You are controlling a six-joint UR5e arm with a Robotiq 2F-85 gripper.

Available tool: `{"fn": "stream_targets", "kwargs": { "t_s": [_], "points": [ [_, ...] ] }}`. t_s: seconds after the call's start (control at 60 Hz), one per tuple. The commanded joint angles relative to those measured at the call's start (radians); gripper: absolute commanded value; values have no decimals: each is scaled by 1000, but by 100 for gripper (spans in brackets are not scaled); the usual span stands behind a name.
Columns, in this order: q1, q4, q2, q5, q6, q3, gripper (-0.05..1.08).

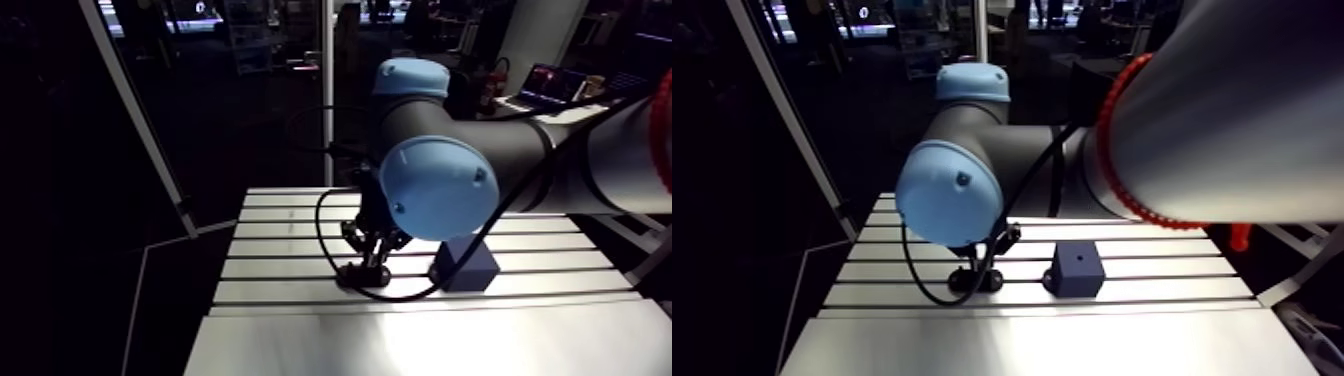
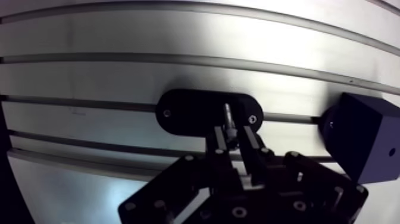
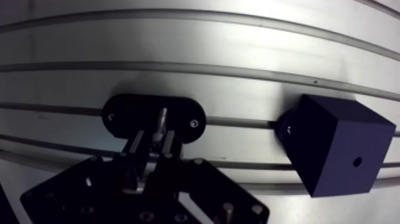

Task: Pick up the M10 bolt and insert it into the hole until fully seated.

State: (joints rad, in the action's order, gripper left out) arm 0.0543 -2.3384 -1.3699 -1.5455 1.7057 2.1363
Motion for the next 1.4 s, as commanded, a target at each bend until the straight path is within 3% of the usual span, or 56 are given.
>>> {"fn": "stream_targets", "kwargs": {
  "t_s": [0.017, 0.2, 0.45, 0.633, 0.85, 0.983, 1.133, 1.4],
  "points": [
    [-1, 6, -23, 20, 1, -15, 88],
    [-1, 17, -55, 17, 2, -33, 96],
    [10, 129, -119, 13, 22, -101, 107],
    [13, 253, -129, 18, 36, -162, 108],
    [35, 377, -133, 11, 36, -237, 108],
    [72, 471, -148, 9, 38, -288, 108],
    [160, 633, -149, -6, 67, -359, 108],
    [235, 712, -142, -17, 90, -398, 108]
  ]
}}
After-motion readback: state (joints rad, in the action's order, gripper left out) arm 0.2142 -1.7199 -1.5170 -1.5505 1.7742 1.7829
